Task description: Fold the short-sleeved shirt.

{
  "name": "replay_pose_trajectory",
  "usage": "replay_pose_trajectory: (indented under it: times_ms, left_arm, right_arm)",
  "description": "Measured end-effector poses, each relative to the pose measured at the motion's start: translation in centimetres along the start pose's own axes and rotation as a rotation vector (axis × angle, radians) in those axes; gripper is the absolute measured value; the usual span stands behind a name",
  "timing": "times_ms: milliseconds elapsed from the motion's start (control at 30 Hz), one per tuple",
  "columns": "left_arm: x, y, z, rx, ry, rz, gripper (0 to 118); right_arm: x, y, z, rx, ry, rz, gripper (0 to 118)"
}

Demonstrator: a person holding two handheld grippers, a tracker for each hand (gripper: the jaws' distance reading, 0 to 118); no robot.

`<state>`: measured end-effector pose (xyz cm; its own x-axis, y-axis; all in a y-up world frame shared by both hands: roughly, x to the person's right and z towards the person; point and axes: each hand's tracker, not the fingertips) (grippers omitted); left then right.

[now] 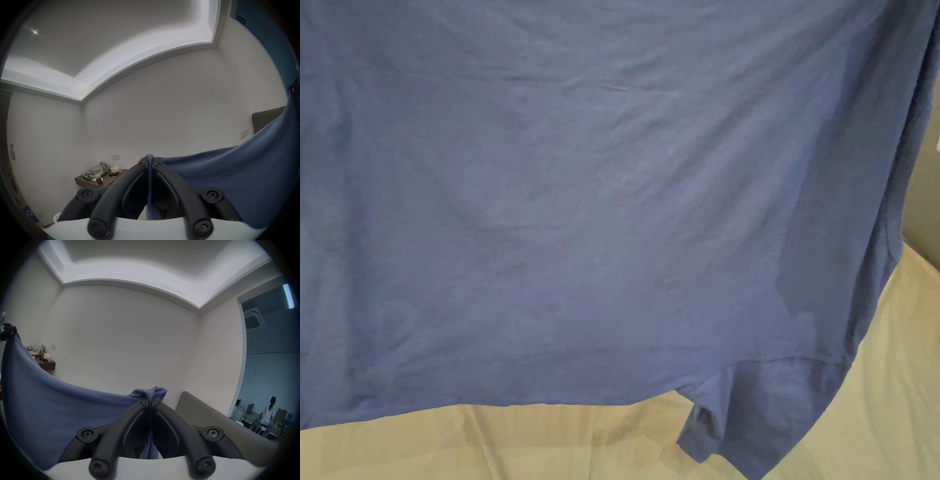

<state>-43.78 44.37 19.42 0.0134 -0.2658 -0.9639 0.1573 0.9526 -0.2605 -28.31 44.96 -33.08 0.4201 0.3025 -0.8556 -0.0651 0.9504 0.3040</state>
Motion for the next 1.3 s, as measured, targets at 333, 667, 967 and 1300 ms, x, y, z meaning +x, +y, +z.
replay_pose_trajectory:
  times_ms: [333, 667, 967, 1300]
  left_arm:
    - [2.5, 0.9, -8.4, -0.017, 0.033, -0.015, 1]
    - [4.6, -0.3, -14.8, -0.038, 0.054, 0.025, 1]
    - [8.9, -12.9, -16.5, -0.175, 0.007, 0.038, 1]
    - [12.2, -33.1, -5.5, -0.493, -0.134, -0.055, 1]
  right_arm:
    - [-2.1, 1.2, -9.0, 0.032, -0.066, 0.035, 2]
    - [-4.6, 1.1, -15.0, 0.040, -0.111, 0.015, 2]
    - [-8.9, -11.1, -17.4, -0.135, -0.018, 0.058, 2]
    - [-12.8, -31.3, -8.7, -0.445, 0.263, -0.025, 2]
